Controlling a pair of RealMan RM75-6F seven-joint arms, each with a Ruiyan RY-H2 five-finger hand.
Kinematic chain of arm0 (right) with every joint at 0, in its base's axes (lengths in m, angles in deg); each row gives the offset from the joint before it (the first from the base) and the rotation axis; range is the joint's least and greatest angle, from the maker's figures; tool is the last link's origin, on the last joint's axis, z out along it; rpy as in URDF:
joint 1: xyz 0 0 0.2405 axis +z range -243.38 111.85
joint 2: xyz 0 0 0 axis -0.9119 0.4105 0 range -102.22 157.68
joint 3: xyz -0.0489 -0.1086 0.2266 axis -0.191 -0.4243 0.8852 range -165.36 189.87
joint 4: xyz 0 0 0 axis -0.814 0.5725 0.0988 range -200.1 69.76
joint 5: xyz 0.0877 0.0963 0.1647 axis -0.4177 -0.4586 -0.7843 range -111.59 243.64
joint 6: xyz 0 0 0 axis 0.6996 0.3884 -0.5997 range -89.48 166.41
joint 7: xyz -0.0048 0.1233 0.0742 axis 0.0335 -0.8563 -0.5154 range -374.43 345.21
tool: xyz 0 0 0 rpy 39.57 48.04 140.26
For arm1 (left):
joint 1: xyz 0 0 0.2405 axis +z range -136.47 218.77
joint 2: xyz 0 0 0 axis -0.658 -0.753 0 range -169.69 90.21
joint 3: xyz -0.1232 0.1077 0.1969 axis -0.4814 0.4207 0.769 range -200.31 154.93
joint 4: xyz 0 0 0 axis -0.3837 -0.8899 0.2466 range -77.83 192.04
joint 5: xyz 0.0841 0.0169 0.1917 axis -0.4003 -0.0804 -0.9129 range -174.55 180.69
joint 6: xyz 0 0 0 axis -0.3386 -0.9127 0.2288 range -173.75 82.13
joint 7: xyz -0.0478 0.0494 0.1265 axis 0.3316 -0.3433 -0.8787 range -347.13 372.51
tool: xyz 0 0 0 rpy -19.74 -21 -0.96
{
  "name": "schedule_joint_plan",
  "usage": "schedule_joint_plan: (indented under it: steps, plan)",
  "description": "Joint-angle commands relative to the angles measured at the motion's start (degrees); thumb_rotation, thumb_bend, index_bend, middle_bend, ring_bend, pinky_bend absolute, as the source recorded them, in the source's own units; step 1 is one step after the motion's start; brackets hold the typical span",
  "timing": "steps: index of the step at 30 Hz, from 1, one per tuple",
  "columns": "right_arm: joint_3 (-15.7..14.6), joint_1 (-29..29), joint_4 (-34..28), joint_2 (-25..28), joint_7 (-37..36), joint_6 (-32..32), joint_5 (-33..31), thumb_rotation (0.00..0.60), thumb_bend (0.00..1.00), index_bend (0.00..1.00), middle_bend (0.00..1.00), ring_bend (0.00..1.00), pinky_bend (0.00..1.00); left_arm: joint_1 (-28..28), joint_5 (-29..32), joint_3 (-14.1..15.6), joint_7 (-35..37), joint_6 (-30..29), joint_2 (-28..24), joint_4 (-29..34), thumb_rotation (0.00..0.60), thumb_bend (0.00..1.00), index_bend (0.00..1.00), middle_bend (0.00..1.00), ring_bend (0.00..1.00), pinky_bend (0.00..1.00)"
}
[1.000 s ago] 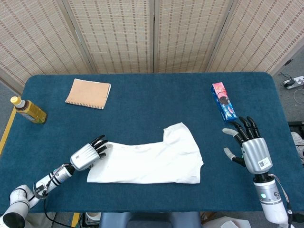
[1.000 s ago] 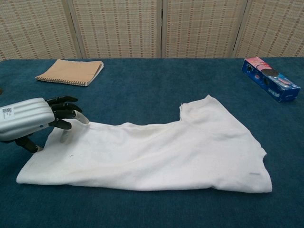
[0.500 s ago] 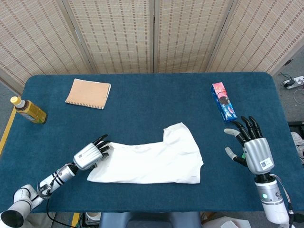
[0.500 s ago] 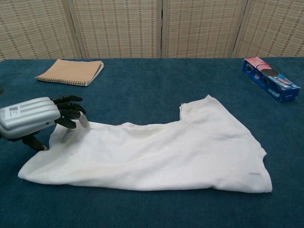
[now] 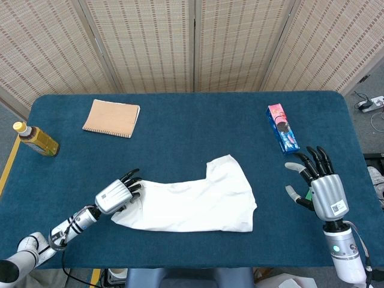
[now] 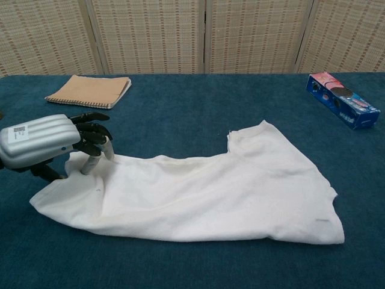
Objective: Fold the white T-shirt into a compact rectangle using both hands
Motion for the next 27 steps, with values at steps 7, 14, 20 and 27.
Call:
schedule_joint_plan:
  steps: [7,14,20,27]
  plan:
    - [0.23,-0.39,0.33,0.22,-0.68,-0.95,0.23,0.600,0.21,0.35,0.22,0.07,0.00,-2.59,1.34,-3.17,-10.64,3.17,-8.30,17.13,0.600,0.92,0.81,0.36,0.21,0.00]
    - [0.70,-0.59,1.16,0.26,-2.08,-1.81,0.09,0.600,0.21,0.36,0.22,0.07,0.00,-5.23,4.43,-6.61,-25.53,10.75,-15.59,37.57,0.600,0.92,0.81,0.36,0.21,0.00]
    - [1.00,-0.85,2.25,0.39,-3.53,-2.28,-0.37,0.600,0.21,0.36,0.22,0.07,0.00,-6.92,7.37,-10.41,-38.99,15.77,-17.58,50.06,0.600,0.92,0.82,0.36,0.21,0.00]
    - [1.40,-1.46,3.88,0.41,-6.17,-3.52,-0.90,0.600,0.21,0.36,0.22,0.08,0.00,-8.93,15.64,-15.61,-53.90,22.30,-16.07,60.62,0.600,0.92,0.82,0.36,0.21,0.00]
